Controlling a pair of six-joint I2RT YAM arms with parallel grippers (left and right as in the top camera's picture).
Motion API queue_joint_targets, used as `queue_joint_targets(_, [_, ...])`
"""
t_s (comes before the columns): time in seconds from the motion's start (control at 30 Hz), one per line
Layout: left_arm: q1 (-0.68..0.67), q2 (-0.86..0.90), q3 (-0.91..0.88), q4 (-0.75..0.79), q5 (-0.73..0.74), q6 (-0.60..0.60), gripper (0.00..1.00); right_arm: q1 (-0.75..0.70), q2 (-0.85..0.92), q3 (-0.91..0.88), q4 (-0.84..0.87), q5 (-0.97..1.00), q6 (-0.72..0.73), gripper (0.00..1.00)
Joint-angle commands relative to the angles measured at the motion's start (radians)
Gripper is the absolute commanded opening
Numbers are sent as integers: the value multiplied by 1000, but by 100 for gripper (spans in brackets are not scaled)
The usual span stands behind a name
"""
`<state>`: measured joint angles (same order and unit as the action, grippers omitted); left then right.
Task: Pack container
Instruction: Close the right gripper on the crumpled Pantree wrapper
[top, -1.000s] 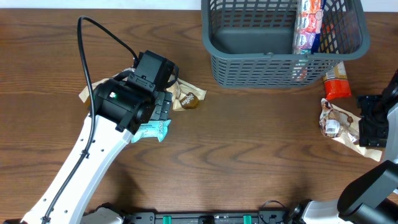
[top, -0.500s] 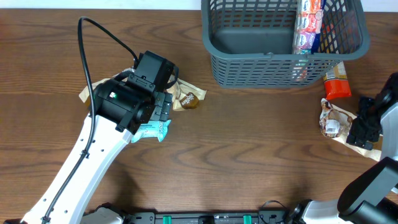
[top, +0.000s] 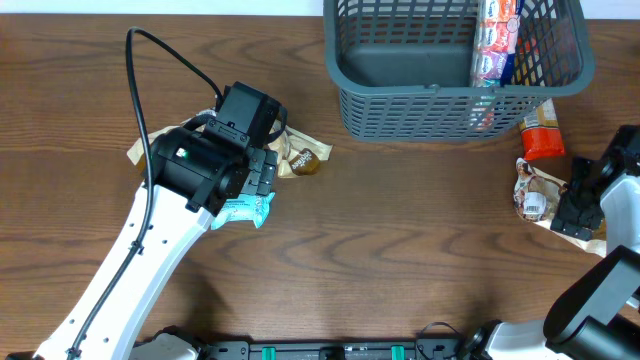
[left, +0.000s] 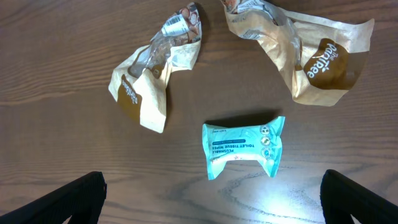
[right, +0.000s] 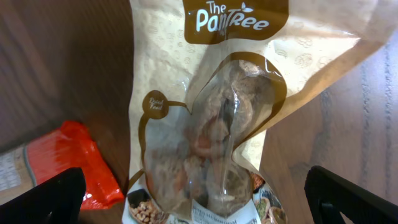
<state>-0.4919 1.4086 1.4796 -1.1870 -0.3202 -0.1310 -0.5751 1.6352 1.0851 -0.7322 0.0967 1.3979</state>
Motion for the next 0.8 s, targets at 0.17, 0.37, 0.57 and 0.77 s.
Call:
queue_joint_targets(0.17, [5,9,-4,-21,2,-13,99,-25,100,-9,18,-80,1,99])
queue_joint_targets(0.37, [5,9,-4,-28,2,-13,99,-44,101,-9,10,-71,34,99])
queue_joint_targets(0.57, [5,9,-4,-28,2,-13,99,-76,103,-9,7,-71,45,99])
queue_joint_targets(0.77, [5,9,-4,-28,2,-13,99,-92,151,-9,7,-79,45,99])
